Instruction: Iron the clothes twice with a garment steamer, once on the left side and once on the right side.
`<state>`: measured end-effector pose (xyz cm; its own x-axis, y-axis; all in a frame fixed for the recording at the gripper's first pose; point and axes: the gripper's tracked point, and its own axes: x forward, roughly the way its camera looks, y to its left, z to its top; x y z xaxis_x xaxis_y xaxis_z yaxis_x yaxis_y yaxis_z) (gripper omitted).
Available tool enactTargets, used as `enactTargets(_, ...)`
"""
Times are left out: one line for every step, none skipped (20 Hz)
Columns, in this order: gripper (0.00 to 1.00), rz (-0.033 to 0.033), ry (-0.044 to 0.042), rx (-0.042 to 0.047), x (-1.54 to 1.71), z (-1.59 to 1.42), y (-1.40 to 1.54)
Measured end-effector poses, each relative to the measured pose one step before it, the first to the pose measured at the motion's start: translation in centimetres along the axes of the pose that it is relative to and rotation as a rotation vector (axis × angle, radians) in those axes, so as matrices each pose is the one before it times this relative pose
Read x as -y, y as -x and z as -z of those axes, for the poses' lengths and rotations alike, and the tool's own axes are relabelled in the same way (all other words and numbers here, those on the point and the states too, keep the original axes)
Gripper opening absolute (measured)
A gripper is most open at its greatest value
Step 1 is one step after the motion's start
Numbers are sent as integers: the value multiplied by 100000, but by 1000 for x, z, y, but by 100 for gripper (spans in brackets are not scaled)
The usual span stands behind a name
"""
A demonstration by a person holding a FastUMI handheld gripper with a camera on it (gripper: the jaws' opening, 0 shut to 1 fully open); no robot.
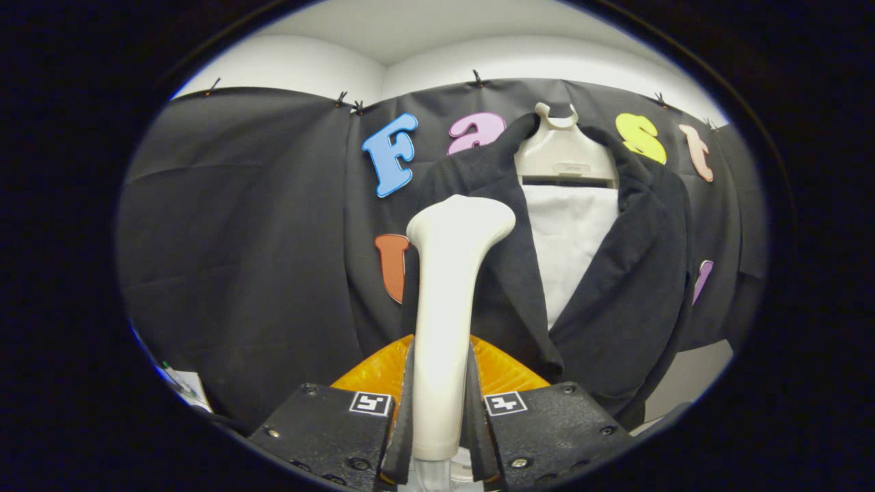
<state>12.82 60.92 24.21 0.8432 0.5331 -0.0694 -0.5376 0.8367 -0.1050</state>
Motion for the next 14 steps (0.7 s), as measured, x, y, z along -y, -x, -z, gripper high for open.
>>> enactTargets(36, -2, -303, -1375, 203, 714, -165)
enactTargets(36, -101, -268, -1355, 147, 775, -9)
enactTargets(36, 131, -411, -1076, 273, 683, 98)
enactTargets(36, 175, -255, -728, 221, 637, 112)
enactTargets(36, 223, -421, -858, 182, 516, 39)
enactTargets(36, -68, -606, -1111, 167, 772, 182)
enactTargets(36, -367, -417, -947, 46, 597, 49)
enactTargets(36, -142, -124, -1048, -7, 480, -2)
enactTargets(36, 117, 154, -1050, 128, 563, 99)
enactTargets(36, 48, -195, -738, 183, 517, 84)
enactTargets(36, 60, -188, -752, 125, 662, 83)
enactTargets(36, 143, -233, -804, 44, 366, 8)
enactTargets(36, 92, -331, -739, 146, 445, 21)
enactTargets(36, 80, -385, -810, 159, 338, 29)
